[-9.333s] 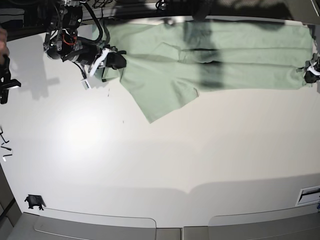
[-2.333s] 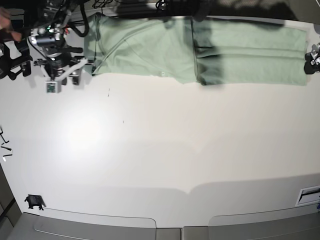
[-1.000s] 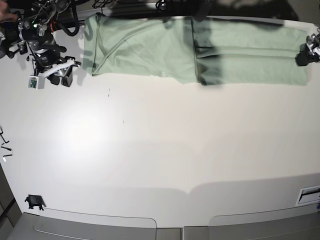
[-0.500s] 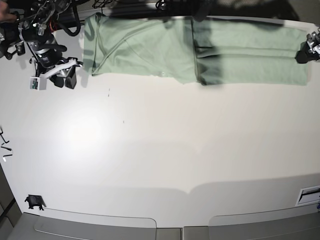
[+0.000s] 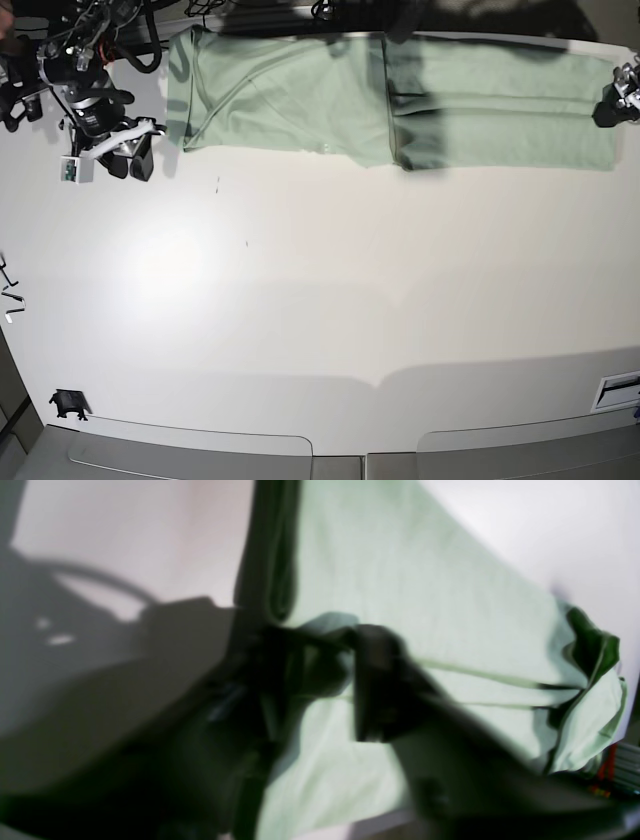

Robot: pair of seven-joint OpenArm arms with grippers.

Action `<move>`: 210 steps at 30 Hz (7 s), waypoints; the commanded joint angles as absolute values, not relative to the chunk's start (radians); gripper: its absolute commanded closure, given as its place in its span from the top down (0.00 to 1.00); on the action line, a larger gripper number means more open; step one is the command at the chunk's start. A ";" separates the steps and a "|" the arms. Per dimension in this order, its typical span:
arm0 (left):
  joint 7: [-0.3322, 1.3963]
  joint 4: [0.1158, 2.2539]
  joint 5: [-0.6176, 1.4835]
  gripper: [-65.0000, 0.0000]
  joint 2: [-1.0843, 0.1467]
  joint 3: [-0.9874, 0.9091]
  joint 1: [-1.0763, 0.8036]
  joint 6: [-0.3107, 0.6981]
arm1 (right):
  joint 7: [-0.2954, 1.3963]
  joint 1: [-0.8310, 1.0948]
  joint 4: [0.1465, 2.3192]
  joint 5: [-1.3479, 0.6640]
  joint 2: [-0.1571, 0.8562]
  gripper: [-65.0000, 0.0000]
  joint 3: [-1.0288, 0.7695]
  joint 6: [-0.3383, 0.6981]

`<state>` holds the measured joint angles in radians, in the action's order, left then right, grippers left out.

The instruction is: Fold the T-shirt properly

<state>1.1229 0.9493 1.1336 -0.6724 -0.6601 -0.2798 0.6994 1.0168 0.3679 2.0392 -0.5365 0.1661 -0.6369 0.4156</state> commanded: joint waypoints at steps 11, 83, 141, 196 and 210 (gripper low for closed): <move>1.022 0.955 1.225 0.00 -0.684 -0.662 -0.285 0.698 | 0.991 0.363 2.057 -0.554 0.175 0.35 -0.641 0.423; 1.370 1.714 1.484 0.00 -0.280 -0.312 -0.324 0.698 | 0.965 0.188 1.748 -0.528 0.111 0.35 -0.640 0.438; 1.203 1.715 1.230 0.00 -0.305 -0.360 -0.299 0.698 | 1.148 0.434 1.710 -0.740 0.324 0.50 -0.645 0.503; 1.202 1.715 1.232 0.00 -0.340 -0.364 -0.299 0.698 | 1.318 0.349 1.514 -1.104 0.224 0.00 -0.620 0.621; 1.169 1.713 0.904 0.00 -0.385 -0.545 -0.321 0.698 | 1.396 0.349 1.581 -1.484 0.224 0.00 -0.620 0.698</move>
